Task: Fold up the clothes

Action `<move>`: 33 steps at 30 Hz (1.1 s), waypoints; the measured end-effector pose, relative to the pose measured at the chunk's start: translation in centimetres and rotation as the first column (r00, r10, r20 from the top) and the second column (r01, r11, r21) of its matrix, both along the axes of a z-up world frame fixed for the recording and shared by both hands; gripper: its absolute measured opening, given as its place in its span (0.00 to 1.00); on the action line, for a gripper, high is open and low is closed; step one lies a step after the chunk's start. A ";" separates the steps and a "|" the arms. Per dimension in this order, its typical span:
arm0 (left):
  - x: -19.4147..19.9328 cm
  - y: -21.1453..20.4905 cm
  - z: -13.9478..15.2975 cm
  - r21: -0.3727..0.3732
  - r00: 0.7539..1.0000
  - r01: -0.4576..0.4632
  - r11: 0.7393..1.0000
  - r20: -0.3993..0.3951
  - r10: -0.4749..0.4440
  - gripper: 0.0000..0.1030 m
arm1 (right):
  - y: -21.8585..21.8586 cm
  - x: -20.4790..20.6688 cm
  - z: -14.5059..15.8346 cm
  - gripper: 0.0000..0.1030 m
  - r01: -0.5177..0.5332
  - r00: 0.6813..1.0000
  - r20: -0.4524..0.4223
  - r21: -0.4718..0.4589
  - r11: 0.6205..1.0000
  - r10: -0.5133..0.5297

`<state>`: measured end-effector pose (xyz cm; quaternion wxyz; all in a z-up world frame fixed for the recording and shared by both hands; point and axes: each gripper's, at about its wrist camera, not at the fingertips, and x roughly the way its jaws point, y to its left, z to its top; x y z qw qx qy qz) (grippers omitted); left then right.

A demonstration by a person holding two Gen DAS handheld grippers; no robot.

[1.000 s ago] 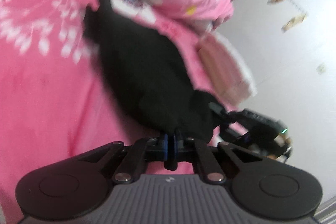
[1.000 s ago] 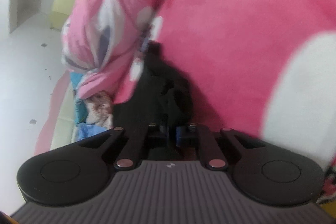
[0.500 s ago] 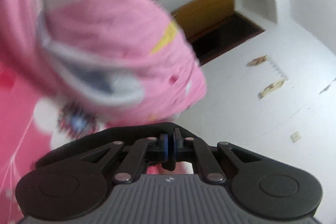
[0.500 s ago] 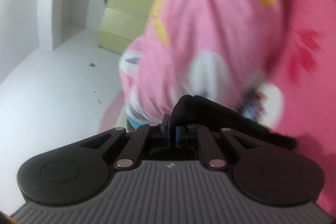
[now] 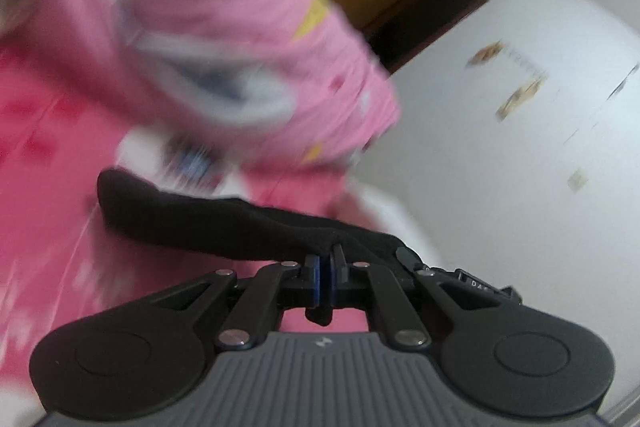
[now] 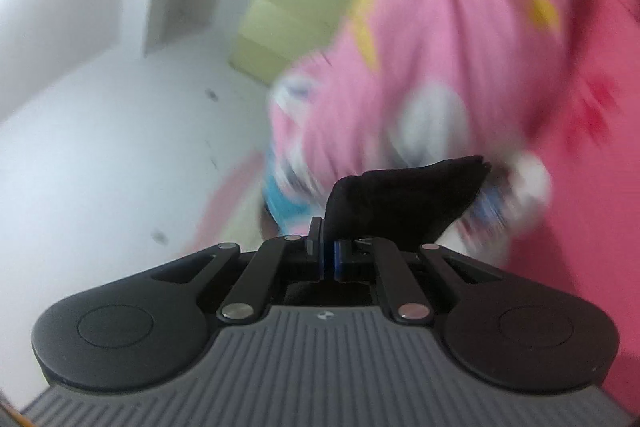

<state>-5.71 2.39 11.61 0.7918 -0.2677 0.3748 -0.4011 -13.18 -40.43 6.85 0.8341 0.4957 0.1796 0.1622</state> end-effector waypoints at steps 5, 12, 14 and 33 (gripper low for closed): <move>-6.5 2.6 -10.1 0.115 0.981 0.031 0.993 -0.196 -0.008 0.04 | 3.0 -7.1 -10.5 0.02 -0.040 0.970 -0.235 0.065 0.997 0.055; -10.3 5.8 -10.6 0.032 0.984 -0.031 0.999 -0.177 0.037 0.04 | 4.9 -13.2 -11.4 0.01 -0.028 0.974 -0.220 0.101 0.994 0.050; -10.5 5.5 -10.7 0.060 0.987 -0.021 0.998 -0.158 0.030 0.04 | 5.4 -13.8 -11.0 0.01 -0.032 0.976 -0.212 0.071 0.997 0.046; -9.6 7.4 -9.4 0.275 0.996 -0.089 0.957 0.035 0.082 0.28 | 5.6 -14.4 -5.2 0.27 -0.031 0.974 -0.207 -0.528 0.849 -0.093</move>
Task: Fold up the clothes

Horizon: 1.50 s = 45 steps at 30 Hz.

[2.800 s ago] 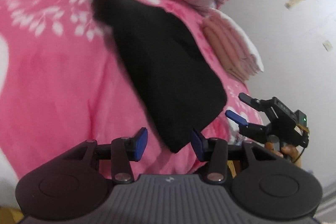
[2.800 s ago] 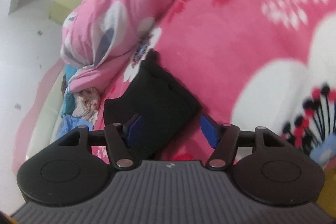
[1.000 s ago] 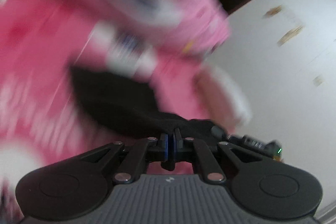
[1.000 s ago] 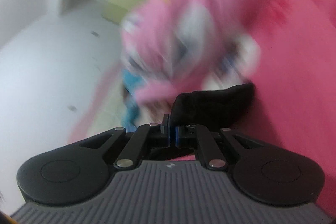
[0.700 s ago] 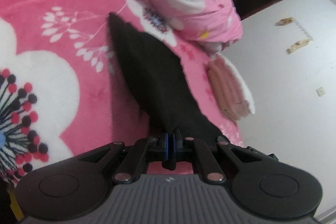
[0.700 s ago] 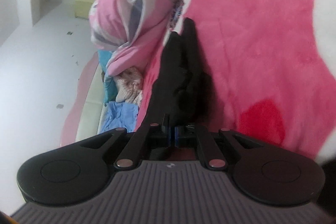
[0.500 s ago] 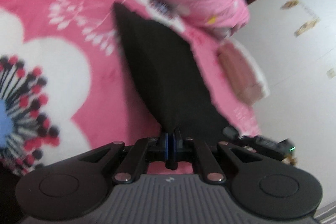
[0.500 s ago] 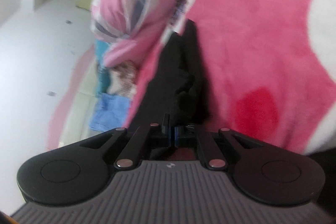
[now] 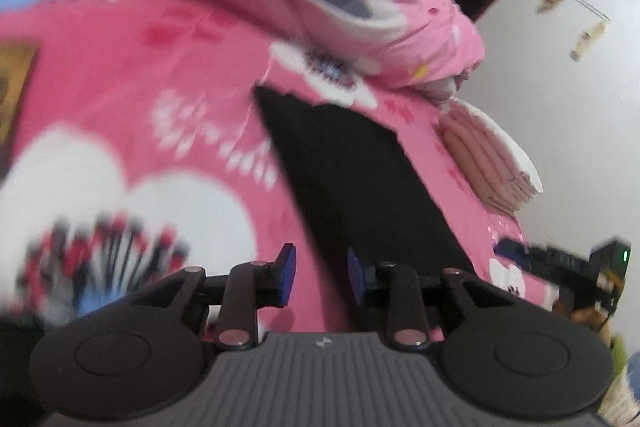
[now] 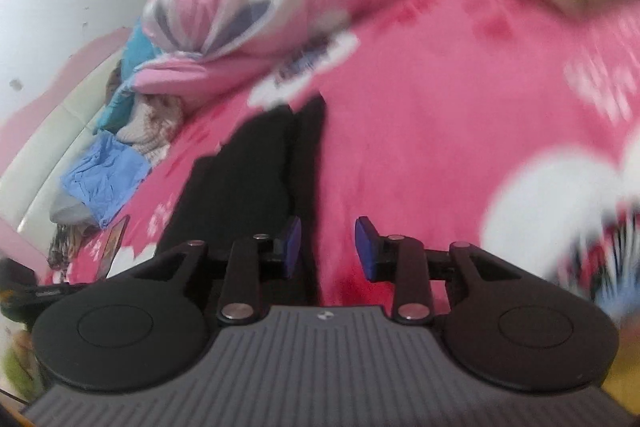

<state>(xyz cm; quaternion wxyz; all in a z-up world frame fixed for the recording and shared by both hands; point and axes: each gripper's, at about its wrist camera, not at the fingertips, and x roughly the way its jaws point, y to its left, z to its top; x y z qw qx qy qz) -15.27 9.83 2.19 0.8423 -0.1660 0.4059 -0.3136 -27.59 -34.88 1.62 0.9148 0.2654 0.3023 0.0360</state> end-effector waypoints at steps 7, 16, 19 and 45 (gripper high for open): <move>5.9 -7.0 0.1 0.115 0.988 0.051 0.992 0.142 -0.067 0.28 | 7.3 13.0 0.3 0.14 -0.294 0.950 0.029 -0.250 0.923 0.311; 8.8 -6.8 -4.6 0.031 0.988 0.081 0.996 0.129 -0.084 0.27 | 8.4 19.8 -0.3 0.12 -0.410 0.912 -0.150 -0.406 0.817 0.382; 9.1 -5.8 -5.6 -0.038 0.987 0.091 0.995 0.137 -0.085 0.27 | 9.4 21.7 0.7 0.11 -0.444 0.893 -0.116 -0.387 0.808 0.435; 10.6 -3.7 -6.5 -0.198 0.999 0.040 0.979 0.036 -0.034 0.32 | 4.9 27.3 -2.4 0.08 -0.287 0.949 -0.214 -0.277 0.917 0.233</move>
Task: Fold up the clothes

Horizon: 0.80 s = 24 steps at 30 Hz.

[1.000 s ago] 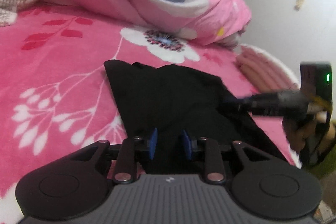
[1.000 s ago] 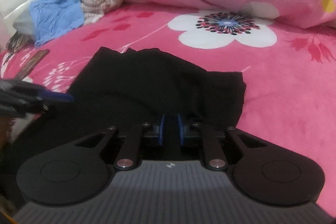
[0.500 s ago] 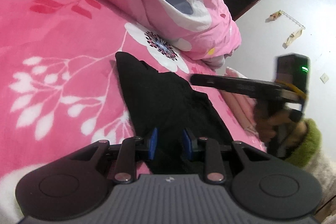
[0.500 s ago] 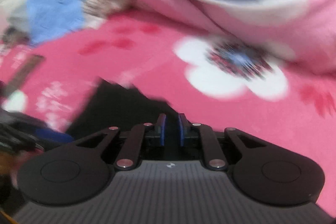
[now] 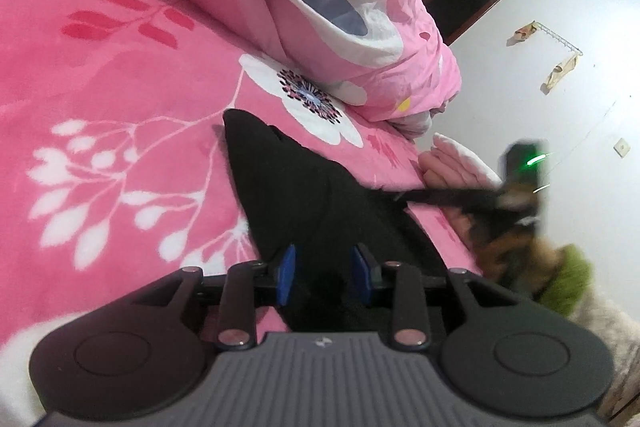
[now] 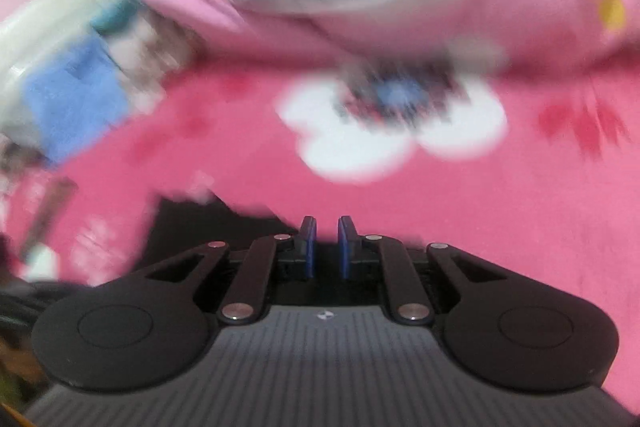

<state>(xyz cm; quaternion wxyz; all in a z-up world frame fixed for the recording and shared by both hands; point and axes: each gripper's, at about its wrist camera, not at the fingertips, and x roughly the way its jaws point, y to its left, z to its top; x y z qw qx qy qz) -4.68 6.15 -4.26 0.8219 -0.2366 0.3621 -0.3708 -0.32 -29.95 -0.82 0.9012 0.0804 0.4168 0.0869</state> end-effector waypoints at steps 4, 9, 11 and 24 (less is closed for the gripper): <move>-0.5 0.0 0.0 0.009 0.999 -0.010 1.000 0.032 0.010 0.32 | -2.1 -0.7 0.6 0.10 0.088 0.995 0.034 0.028 0.996 -0.089; -0.2 -0.1 0.0 -0.006 0.999 -0.013 1.000 0.029 0.013 0.35 | 0.2 -6.0 4.6 0.10 -0.108 0.988 0.115 0.051 0.993 0.102; -0.2 -0.1 0.0 -0.014 0.999 -0.017 1.000 0.027 0.018 0.35 | 1.3 -6.6 2.4 0.10 -0.148 0.988 0.050 0.034 0.988 0.146; 2.6 1.8 1.0 0.019 0.990 -0.106 0.994 -0.087 0.107 0.58 | -8.4 -7.7 -1.0 0.43 0.118 0.993 -0.031 0.443 0.889 -0.116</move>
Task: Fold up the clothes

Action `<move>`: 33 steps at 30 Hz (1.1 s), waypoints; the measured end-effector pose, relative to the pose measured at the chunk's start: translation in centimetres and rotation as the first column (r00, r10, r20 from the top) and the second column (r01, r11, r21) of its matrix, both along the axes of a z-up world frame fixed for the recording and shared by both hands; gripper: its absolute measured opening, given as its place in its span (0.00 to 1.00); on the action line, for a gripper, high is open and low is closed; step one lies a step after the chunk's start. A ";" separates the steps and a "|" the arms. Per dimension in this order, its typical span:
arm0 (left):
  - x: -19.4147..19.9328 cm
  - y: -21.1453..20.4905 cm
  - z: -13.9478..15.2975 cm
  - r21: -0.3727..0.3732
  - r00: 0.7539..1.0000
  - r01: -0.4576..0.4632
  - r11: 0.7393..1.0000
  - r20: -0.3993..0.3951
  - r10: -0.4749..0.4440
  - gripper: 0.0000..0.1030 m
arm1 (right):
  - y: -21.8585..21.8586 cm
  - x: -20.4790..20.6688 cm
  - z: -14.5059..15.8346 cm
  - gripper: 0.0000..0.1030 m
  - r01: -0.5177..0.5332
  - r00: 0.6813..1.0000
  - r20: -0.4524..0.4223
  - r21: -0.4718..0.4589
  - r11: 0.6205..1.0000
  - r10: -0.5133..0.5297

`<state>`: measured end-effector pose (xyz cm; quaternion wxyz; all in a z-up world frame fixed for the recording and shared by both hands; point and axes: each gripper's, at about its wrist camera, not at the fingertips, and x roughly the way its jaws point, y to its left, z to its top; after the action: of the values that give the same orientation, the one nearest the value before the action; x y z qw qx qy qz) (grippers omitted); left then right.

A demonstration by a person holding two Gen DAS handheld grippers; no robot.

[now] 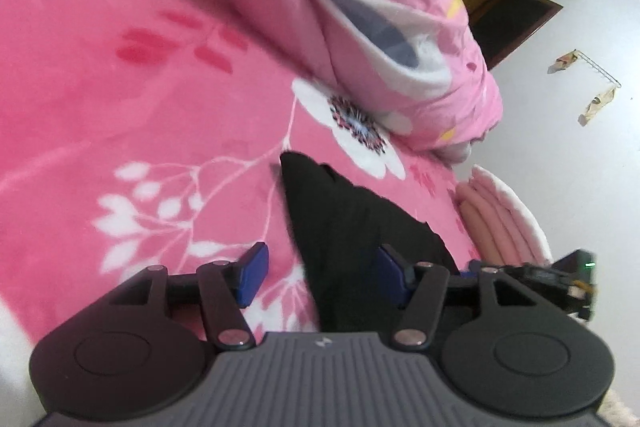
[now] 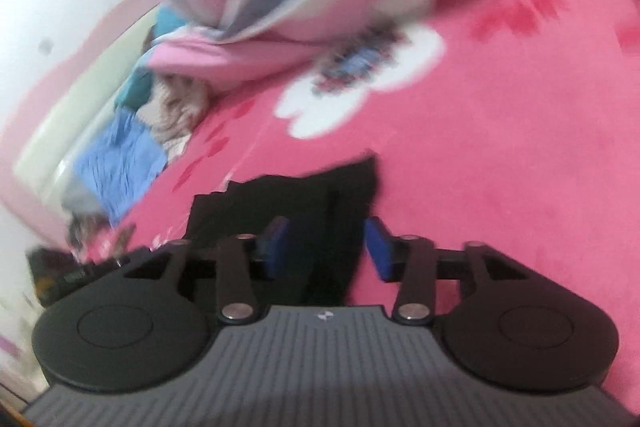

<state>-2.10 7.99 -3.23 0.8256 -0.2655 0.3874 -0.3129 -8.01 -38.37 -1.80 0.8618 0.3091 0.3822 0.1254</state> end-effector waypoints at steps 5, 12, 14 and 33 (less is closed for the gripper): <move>3.0 -1.0 -0.8 -0.059 0.995 0.083 0.995 -0.057 -0.086 0.53 | -0.5 2.5 -2.7 0.49 -0.078 0.997 -0.007 0.137 0.987 0.080; 4.7 -2.5 -1.0 -0.037 0.986 0.152 0.988 -0.057 -0.154 0.46 | -0.5 5.0 -3.3 0.49 -0.188 0.982 0.011 0.200 0.962 0.190; 4.3 -2.3 -1.1 -0.030 0.982 0.184 0.983 -0.044 -0.185 0.46 | -0.6 4.4 -3.2 0.49 -0.226 0.974 0.022 0.194 0.955 0.226; 7.6 -5.5 -2.1 -0.089 0.974 0.216 0.972 -0.046 -0.221 0.36 | 0.8 7.7 -4.4 0.48 -0.352 0.936 0.101 0.228 0.908 0.337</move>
<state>5.47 2.45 -5.35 0.7633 -0.2641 0.4236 -0.4102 -0.35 -37.60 -6.23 0.7928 0.3358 0.3869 0.3302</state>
